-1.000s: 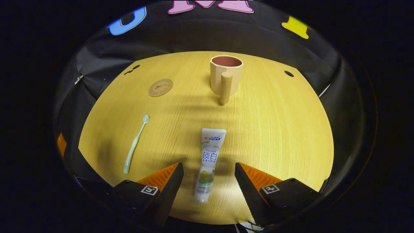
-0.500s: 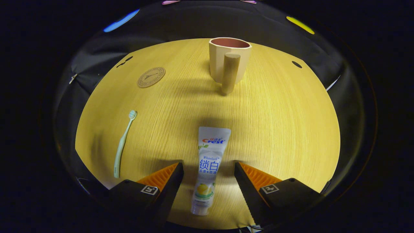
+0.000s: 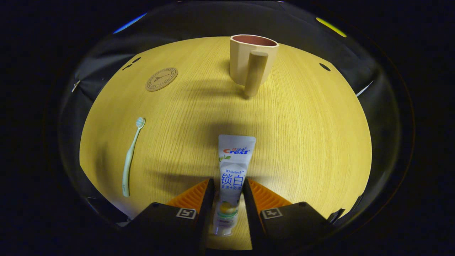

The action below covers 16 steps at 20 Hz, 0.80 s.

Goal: Put the toothbrush and toothpaste on the desktop into the cup, then pick up the cup and place it on the coaster on the desktop.

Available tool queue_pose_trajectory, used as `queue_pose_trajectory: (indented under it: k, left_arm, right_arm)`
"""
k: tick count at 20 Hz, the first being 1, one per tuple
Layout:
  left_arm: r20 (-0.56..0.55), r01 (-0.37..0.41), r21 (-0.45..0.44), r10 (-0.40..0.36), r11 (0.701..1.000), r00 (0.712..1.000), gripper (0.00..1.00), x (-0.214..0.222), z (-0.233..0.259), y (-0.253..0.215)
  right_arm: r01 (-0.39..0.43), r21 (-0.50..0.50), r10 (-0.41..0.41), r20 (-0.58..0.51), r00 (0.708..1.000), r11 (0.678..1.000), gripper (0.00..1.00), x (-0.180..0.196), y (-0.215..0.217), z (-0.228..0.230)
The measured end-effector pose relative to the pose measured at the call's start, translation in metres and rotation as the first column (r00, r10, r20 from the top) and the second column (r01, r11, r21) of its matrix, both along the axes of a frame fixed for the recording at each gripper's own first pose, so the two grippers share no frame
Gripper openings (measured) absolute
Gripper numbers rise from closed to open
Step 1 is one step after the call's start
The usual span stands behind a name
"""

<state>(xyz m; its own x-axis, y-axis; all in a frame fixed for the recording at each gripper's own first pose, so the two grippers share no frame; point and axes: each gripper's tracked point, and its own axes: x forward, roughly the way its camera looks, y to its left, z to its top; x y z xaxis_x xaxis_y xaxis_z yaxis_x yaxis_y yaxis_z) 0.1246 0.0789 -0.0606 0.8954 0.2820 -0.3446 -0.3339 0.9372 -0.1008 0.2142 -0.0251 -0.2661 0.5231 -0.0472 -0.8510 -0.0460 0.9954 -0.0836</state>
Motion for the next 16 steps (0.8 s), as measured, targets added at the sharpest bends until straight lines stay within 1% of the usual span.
queue_pose_trajectory:
  k: [1,4,5,6,8,9,10,11,12,13,16]
  left_arm:
    - [0.003,0.006,0.0,-0.006,1.0,1.0,0.98,0.0,0.001,0.002]
    - [0.011,0.01,0.011,-0.01,1.0,1.0,0.98,-0.002,0.004,0.007]
    - [0.012,0.01,0.016,-0.01,1.0,1.0,0.98,-0.003,0.004,0.007]
    - [0.009,0.011,0.016,-0.011,1.0,1.0,0.98,-0.003,0.002,0.008]
    - [0.003,0.018,0.013,-0.018,1.0,1.0,0.98,-0.006,0.001,0.007]
    - [0.001,0.023,0.014,-0.023,1.0,1.0,0.98,-0.008,-0.001,0.006]
    - [-0.005,0.027,0.017,-0.026,1.0,1.0,0.98,-0.009,-0.003,0.005]
    - [-0.011,0.033,0.019,-0.032,0.999,0.999,0.98,-0.009,-0.005,0.005]
    - [-0.014,0.038,0.021,-0.038,0.999,0.999,0.98,-0.01,-0.005,0.003]
    - [-0.018,0.048,0.021,-0.048,0.999,0.999,0.98,-0.011,-0.007,0.001]
    - [-0.037,0.098,0.014,-0.097,0.995,0.995,0.98,-0.005,-0.012,-0.01]
  right_arm:
    - [-0.009,0.0,0.009,0.002,1.0,1.0,0.36,-0.001,0.0,0.003]
    - [-0.041,-0.003,0.041,0.007,0.999,0.999,0.36,-0.001,0.002,0.002]
    - [-0.051,-0.005,0.051,0.021,0.998,0.999,0.33,-0.001,0.002,0.002]
    - [-0.058,-0.005,0.058,0.032,0.998,0.998,0.36,0.0,0.002,0.002]
    - [-0.064,-0.002,0.064,0.036,0.997,0.998,0.28,-0.001,0.003,0.002]
    - [-0.066,0.005,0.066,0.029,0.997,0.998,0.29,0.0,0.003,0.002]
    - [-0.057,0.011,0.057,0.034,0.998,0.998,0.27,0.0,0.003,0.003]
    - [-0.059,0.019,0.059,0.031,0.998,0.998,0.23,-0.002,0.002,0.004]
    - [-0.06,0.028,0.059,0.044,0.997,0.998,0.23,0.001,0.002,0.005]
    - [-0.06,0.027,0.059,0.033,0.998,0.998,0.19,-0.001,0.0,0.005]
    - [-0.057,0.058,0.055,0.043,0.998,0.997,0.19,-0.008,-0.007,0.013]
